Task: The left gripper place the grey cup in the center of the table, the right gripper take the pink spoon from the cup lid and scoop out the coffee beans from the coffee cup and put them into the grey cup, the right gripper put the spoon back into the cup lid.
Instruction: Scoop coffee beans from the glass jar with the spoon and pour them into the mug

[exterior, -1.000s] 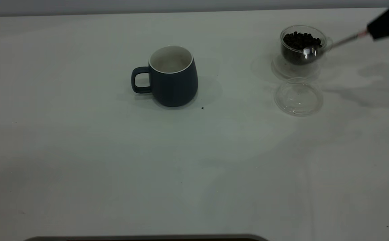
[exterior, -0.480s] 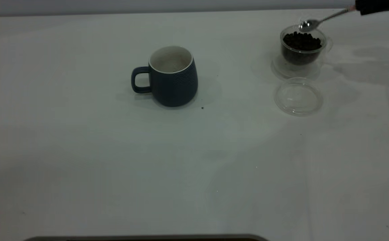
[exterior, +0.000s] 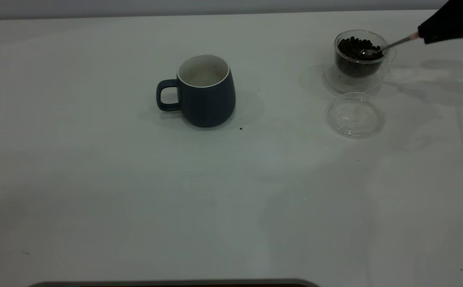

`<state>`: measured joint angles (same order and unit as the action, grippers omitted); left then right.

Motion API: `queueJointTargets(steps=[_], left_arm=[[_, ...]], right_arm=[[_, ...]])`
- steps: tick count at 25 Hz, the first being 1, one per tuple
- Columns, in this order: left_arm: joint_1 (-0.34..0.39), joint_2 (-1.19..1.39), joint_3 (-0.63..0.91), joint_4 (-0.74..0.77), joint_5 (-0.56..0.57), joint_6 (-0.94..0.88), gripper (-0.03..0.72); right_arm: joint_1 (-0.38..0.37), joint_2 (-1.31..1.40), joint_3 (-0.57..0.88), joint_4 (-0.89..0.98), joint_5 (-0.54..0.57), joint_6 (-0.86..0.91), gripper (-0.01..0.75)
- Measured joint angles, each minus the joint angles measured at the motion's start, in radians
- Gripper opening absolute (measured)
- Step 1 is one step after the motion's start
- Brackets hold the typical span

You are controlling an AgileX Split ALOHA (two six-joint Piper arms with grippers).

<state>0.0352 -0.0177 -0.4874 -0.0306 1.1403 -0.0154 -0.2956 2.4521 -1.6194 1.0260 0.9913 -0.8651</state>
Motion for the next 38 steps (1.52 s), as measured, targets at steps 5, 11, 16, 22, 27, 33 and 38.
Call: queueJointTargets(steps=[5, 11, 16, 22, 27, 33, 38], left_arm=[[0.0, 0.0, 0.0, 0.0, 0.0, 0.0, 0.567], [0.0, 0.0, 0.0, 0.0, 0.0, 0.0, 0.567], [0.0, 0.0, 0.0, 0.0, 0.0, 0.0, 0.567], [0.0, 0.0, 0.0, 0.0, 0.0, 0.0, 0.567], [0.0, 0.0, 0.0, 0.0, 0.0, 0.001, 0.567], [0.0, 0.0, 0.0, 0.0, 0.0, 0.002, 0.567], [0.0, 0.0, 0.0, 0.0, 0.0, 0.002, 0.567]], right_arm=[[0.0, 0.014, 0.0, -0.001, 0.01, 0.035, 0.1], [0.0, 0.014, 0.0, 0.015, 0.023, 0.036, 0.1], [-0.001, 0.014, -0.001, 0.023, 0.03, 0.036, 0.1], [-0.018, 0.014, -0.001, 0.029, 0.045, 0.036, 0.1], [-0.037, 0.014, -0.001, 0.039, 0.058, 0.036, 0.1], [-0.055, 0.014, -0.001, 0.068, 0.084, 0.036, 0.1], [-0.065, 0.014, -0.001, 0.081, 0.103, 0.035, 0.1]])
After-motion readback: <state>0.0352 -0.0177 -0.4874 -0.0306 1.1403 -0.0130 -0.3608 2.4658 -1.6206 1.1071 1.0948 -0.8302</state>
